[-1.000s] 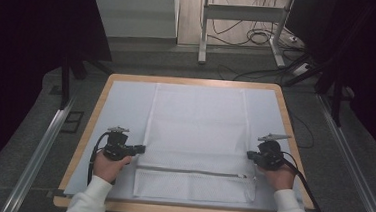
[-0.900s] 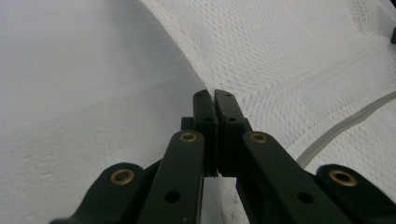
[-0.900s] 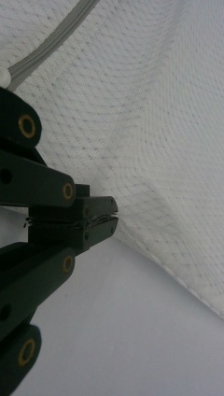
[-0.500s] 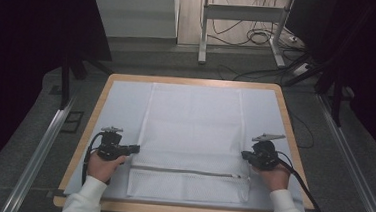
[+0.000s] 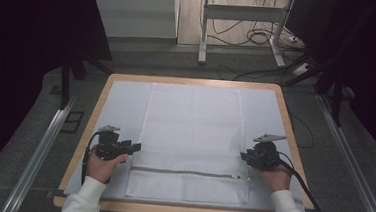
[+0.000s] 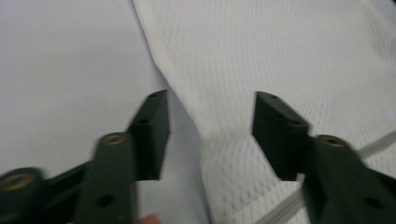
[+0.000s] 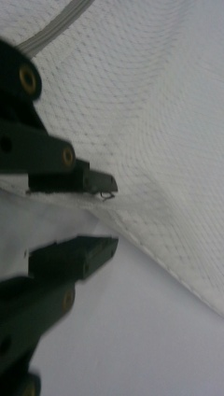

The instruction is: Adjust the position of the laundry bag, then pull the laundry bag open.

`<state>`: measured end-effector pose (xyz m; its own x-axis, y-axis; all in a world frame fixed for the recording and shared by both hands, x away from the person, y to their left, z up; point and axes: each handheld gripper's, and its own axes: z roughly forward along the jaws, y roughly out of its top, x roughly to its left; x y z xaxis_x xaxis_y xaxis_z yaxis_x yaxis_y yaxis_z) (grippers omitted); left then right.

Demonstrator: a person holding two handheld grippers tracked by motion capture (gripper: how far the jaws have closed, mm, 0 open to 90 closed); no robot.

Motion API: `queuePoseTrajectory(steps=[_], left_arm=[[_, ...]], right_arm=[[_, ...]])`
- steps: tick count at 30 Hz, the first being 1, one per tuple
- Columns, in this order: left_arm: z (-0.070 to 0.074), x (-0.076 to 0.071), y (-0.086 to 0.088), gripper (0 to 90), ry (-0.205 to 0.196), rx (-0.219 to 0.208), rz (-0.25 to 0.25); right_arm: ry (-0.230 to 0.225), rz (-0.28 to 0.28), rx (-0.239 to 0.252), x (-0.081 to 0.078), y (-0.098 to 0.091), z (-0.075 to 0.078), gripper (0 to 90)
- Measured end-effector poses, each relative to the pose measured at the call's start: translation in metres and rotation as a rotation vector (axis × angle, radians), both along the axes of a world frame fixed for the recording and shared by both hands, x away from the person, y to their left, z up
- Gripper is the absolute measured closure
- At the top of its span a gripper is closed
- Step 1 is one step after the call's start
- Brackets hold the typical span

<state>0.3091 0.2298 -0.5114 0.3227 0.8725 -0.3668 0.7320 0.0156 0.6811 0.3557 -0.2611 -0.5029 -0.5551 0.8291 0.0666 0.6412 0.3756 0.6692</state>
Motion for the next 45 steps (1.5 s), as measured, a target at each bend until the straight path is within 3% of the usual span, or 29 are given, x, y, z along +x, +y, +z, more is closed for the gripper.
queuePoseTrajectory(steps=[4,8,22,45], left_arm=[[0.011,-0.006,-0.001,30.5,-0.053,-0.016,-0.001],[0.019,-0.012,-0.01,29.3,-0.072,-0.017,-0.022],[0.035,-0.017,-0.06,28.2,-0.072,-0.009,-0.113],[0.032,-0.017,-0.122,27.5,-0.035,-0.034,-0.254]], right_arm=[[-0.02,-0.026,0.1,0.001,-0.011,0.007,39.3],[-0.046,-0.054,0.139,-0.002,-0.018,0.012,33.3],[-0.075,-0.088,0.112,-0.014,-0.03,0.013,27.6],[-0.093,-0.094,0.117,-0.019,-0.036,0.017,27.9]])
